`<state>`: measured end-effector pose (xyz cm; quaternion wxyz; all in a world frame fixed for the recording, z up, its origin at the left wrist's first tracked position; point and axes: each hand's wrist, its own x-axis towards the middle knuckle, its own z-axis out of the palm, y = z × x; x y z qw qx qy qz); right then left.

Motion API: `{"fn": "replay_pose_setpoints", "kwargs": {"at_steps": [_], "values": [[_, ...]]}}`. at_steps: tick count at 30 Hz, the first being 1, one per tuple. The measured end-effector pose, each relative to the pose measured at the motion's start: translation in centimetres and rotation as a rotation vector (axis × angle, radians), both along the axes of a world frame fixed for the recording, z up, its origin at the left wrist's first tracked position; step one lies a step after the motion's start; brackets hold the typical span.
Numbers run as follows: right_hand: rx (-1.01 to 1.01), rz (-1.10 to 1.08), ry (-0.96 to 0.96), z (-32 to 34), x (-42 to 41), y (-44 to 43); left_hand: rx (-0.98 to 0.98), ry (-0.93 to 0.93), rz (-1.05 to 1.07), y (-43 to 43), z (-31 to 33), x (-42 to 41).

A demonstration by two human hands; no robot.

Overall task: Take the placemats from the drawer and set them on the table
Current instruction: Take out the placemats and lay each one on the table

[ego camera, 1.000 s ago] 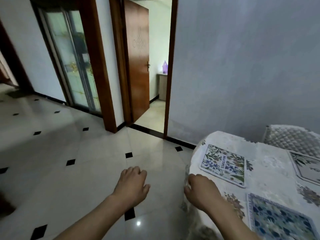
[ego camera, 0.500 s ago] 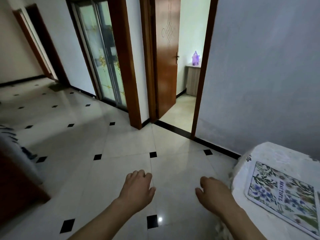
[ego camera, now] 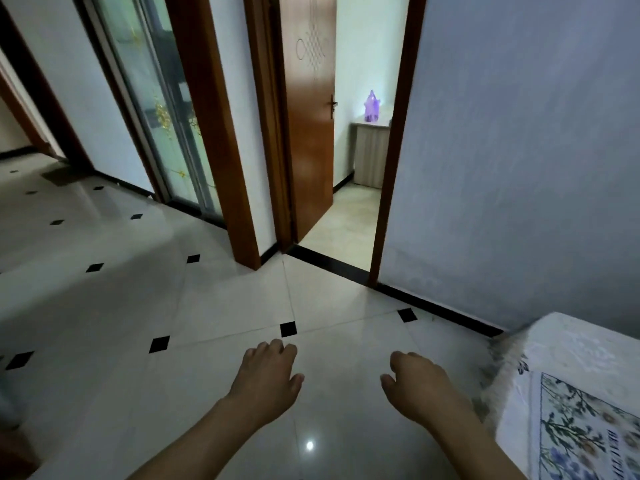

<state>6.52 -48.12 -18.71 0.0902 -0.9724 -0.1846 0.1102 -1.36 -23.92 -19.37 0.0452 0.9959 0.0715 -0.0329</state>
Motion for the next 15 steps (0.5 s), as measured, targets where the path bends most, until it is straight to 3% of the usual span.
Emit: {"fn": "replay_pose_setpoints", "kwargs": {"at_steps": [8,15], "values": [[-0.005,-0.391,0.081,-0.3,7.6,-2.0,-0.009,-0.020,-0.383,-0.5,-0.1,18.3],[-0.002,-0.812,0.111,-1.3,7.4,-11.0,-0.019,0.012,-0.803,-13.3,-0.4,28.3]]}}
